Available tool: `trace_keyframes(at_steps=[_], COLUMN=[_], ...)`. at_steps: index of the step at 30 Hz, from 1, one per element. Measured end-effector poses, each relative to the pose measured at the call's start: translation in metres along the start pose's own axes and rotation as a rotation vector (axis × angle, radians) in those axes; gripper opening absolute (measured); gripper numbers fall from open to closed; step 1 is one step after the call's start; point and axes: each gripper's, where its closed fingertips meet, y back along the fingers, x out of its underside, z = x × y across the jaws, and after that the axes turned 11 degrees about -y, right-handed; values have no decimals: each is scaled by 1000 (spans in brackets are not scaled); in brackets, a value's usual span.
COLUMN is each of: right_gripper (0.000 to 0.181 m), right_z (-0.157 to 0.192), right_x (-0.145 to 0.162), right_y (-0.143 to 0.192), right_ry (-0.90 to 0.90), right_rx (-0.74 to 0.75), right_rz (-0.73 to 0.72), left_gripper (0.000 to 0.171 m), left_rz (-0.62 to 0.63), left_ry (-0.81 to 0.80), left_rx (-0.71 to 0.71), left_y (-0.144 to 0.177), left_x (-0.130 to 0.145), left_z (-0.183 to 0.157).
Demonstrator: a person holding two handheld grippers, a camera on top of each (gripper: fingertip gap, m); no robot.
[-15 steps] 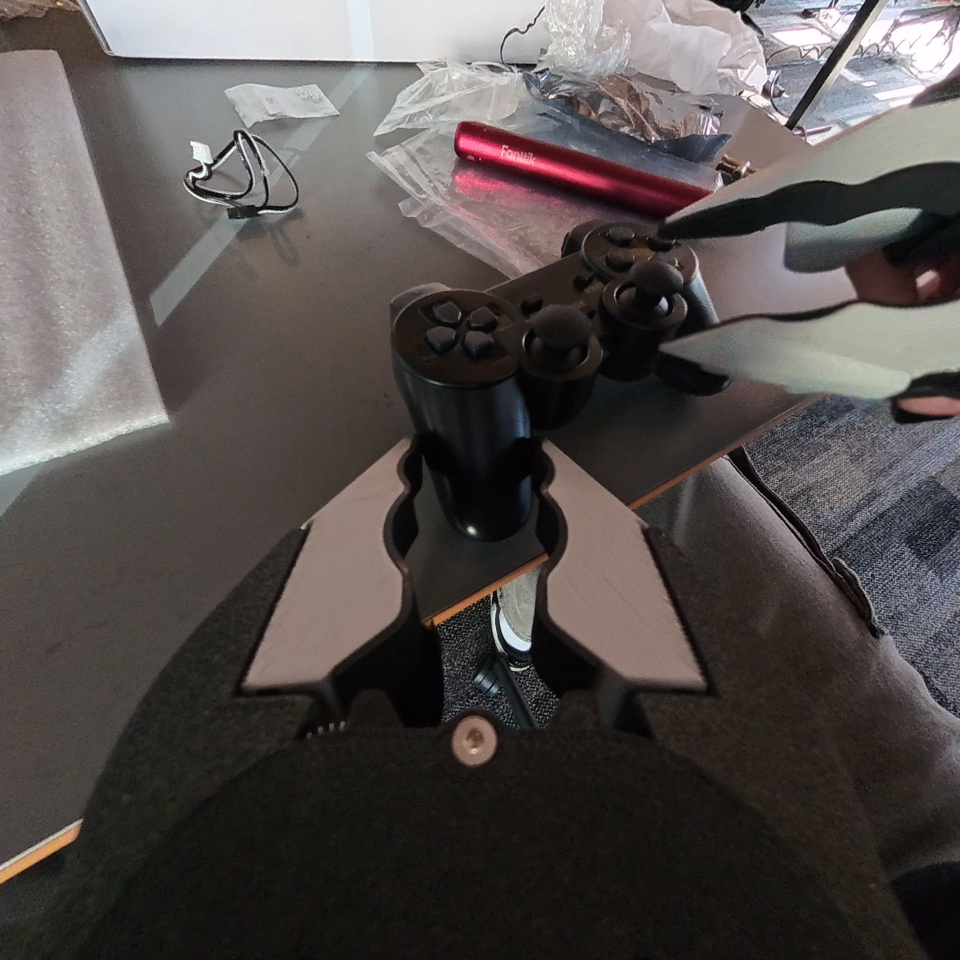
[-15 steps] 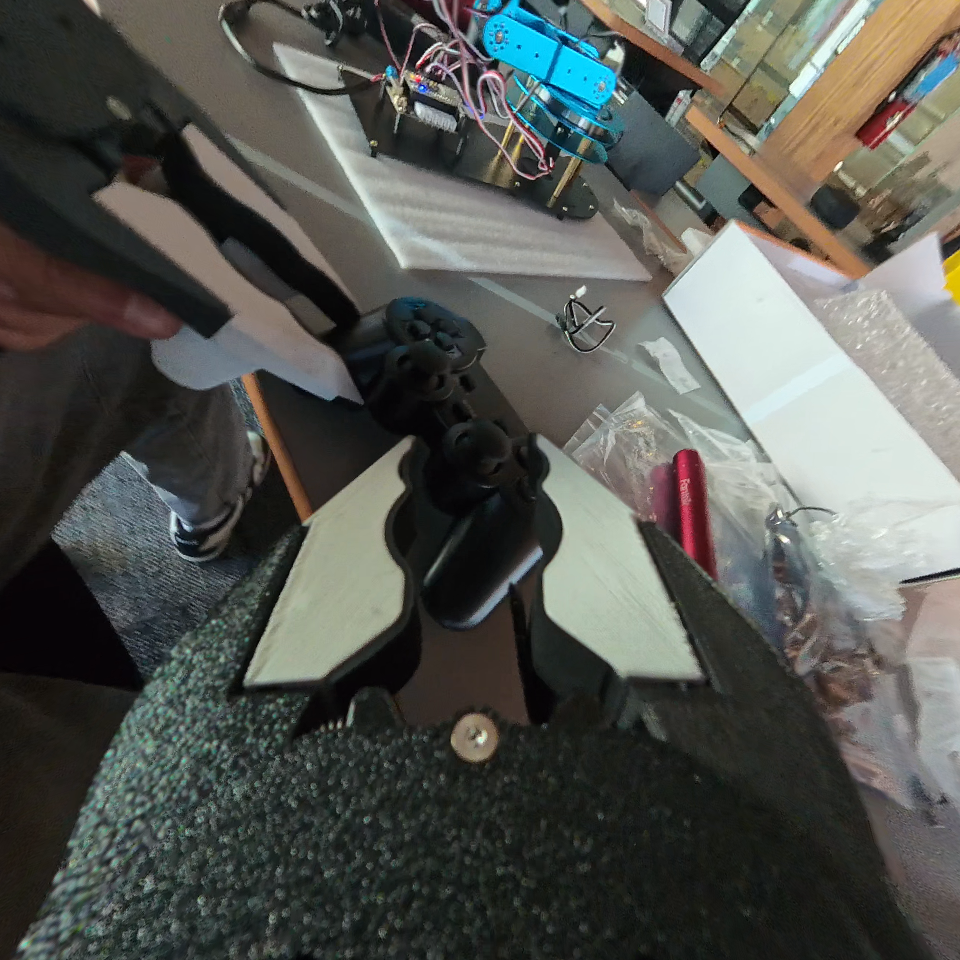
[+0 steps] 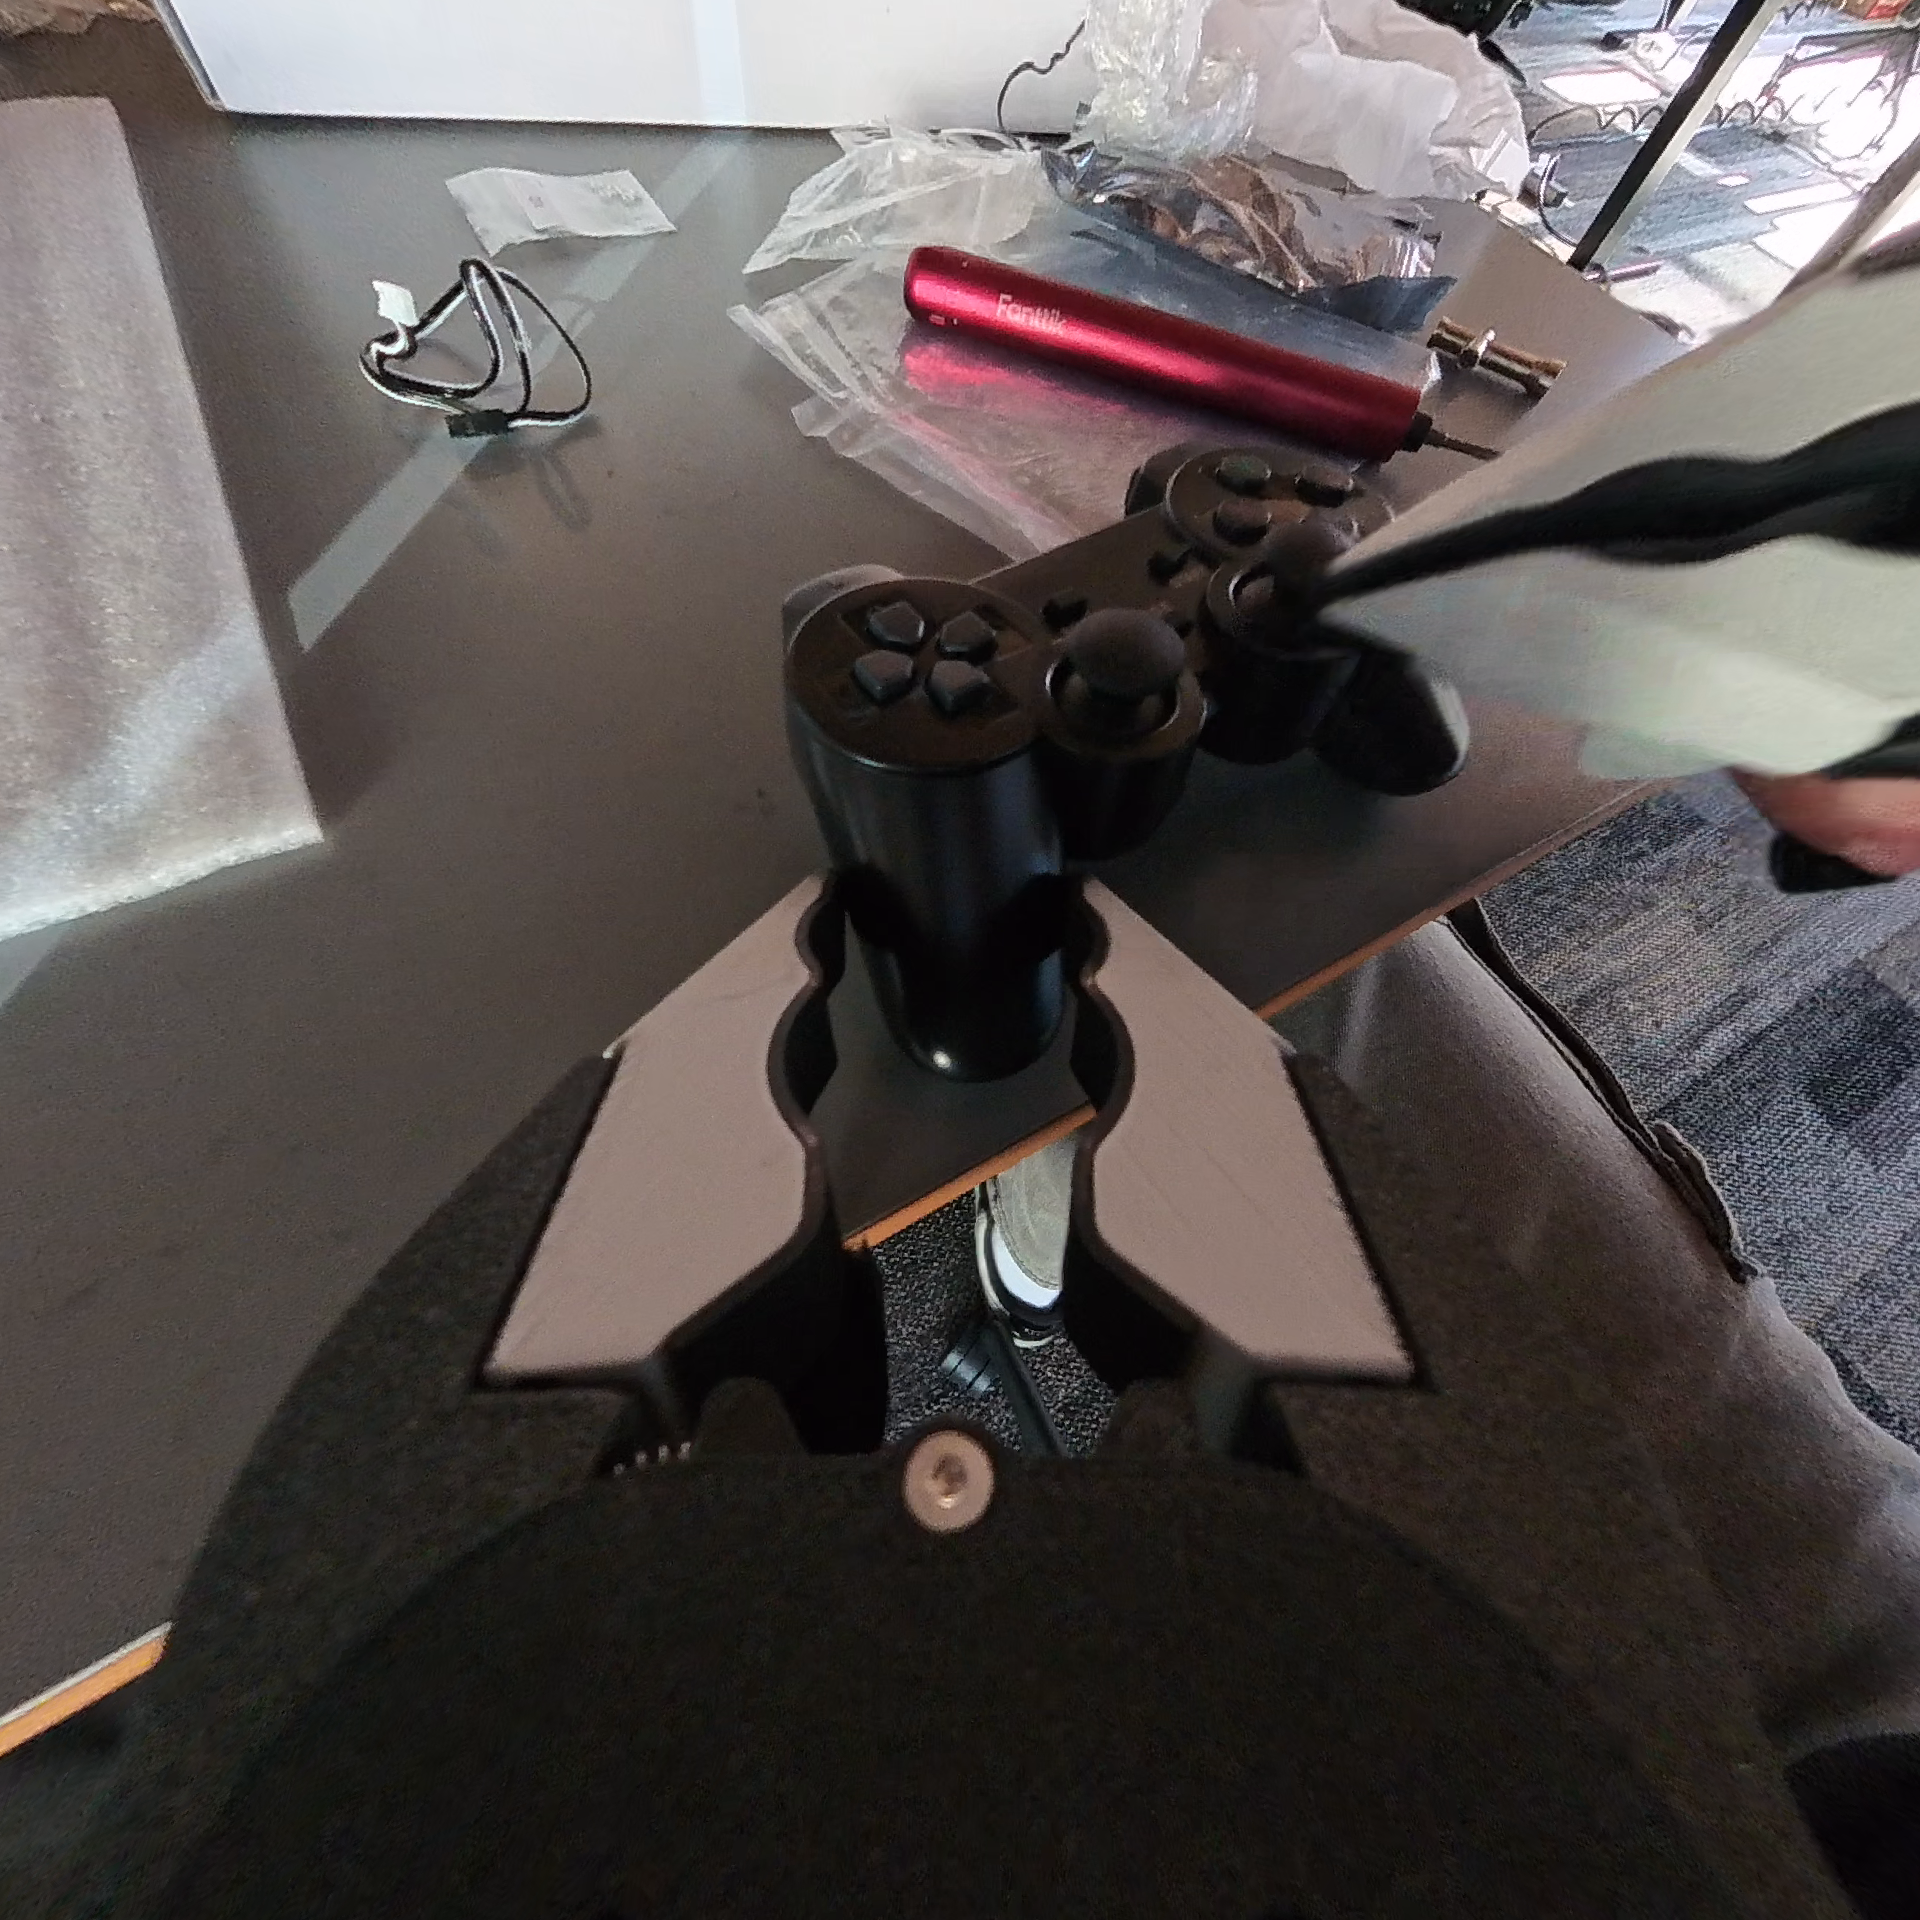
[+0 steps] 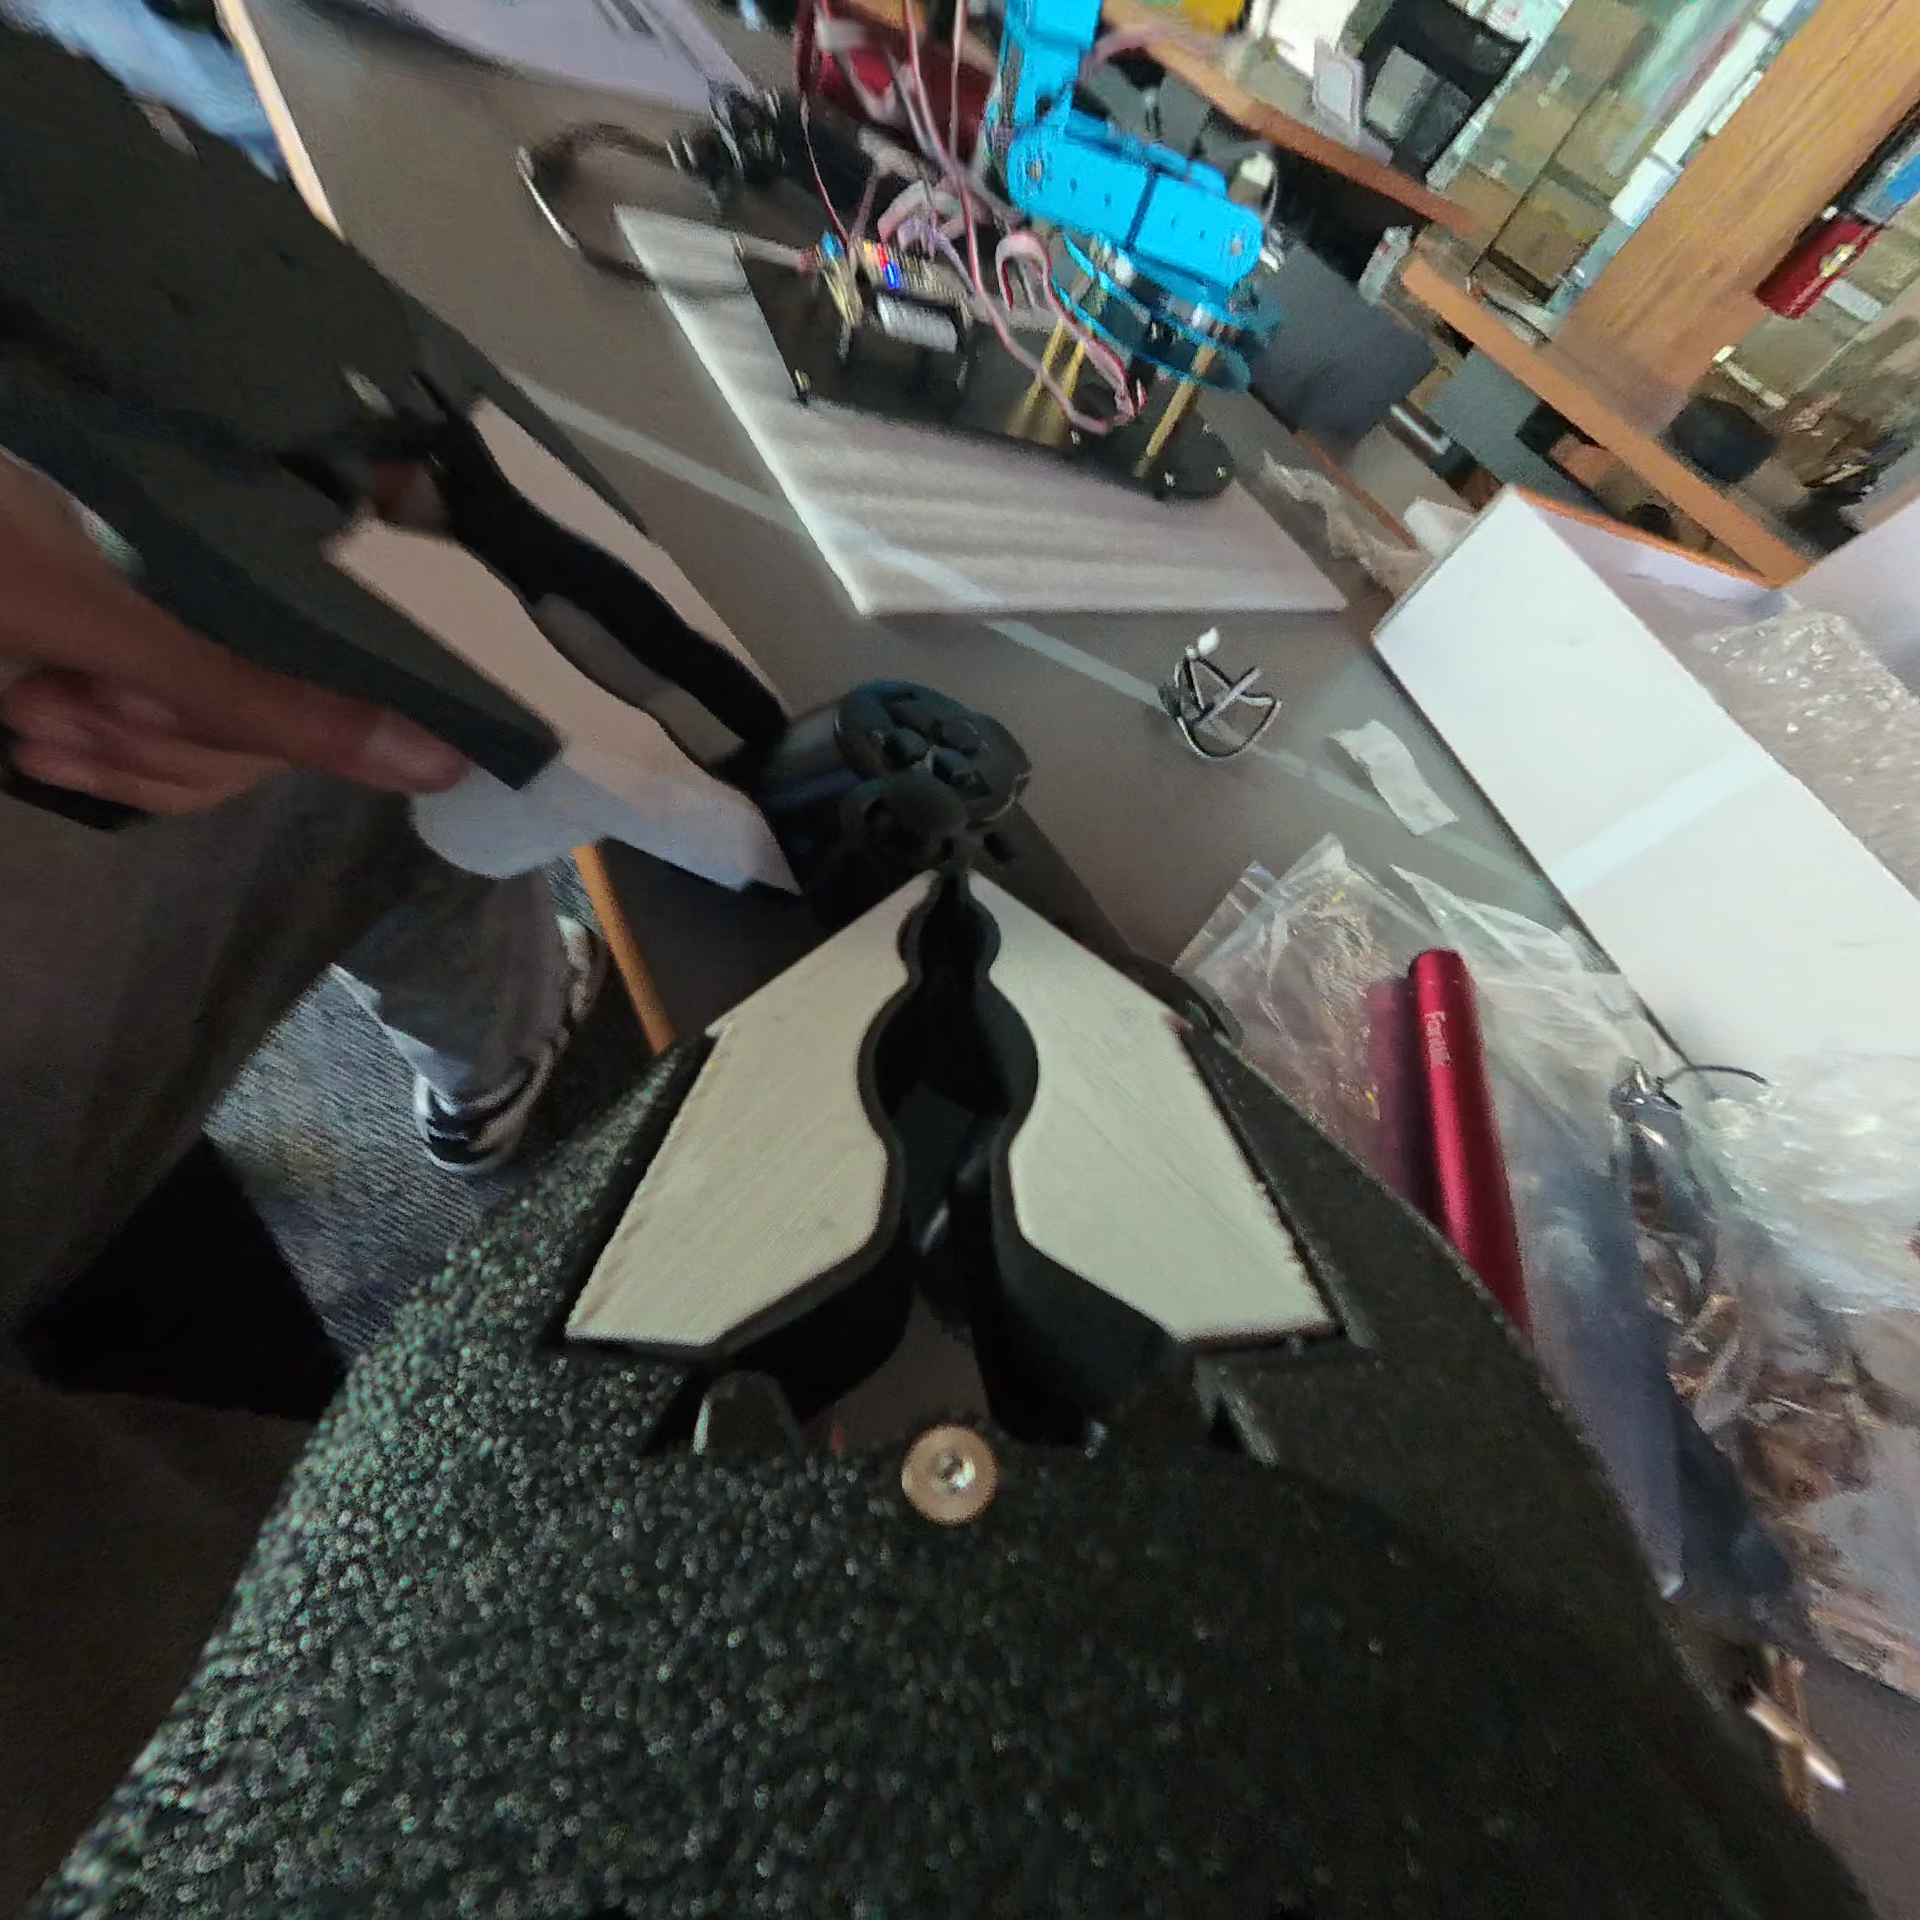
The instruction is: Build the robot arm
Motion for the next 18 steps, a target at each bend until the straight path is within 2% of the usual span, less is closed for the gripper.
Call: trace_keyframes(at_steps=[1,4,7,11,14,18], right_gripper=[11,23,22,13,12,11], right_z=[0,-16,-15,-26,-26,-22], right_x=[-7,-5,4,12,14,10], right_y=[5,7,-1,-5,-3,-4], right_ry=[-25,-67,-125,-153,-249,-165], right_rx=[-4,46,13,59,-9,17], right_rz=[-25,9,33,53,55,53], left_gripper=[41,41,41,41,41,41], left_rz=[1,6,6,6,4,4], left_ry=[4,7,6,7,9,13], left_rx=[2,-1,-1,0,2,4], left_y=[0,1,1,2,1,1], left_x=[0,1,1,1,1,1], left_z=[1,2,2,3,1,2])
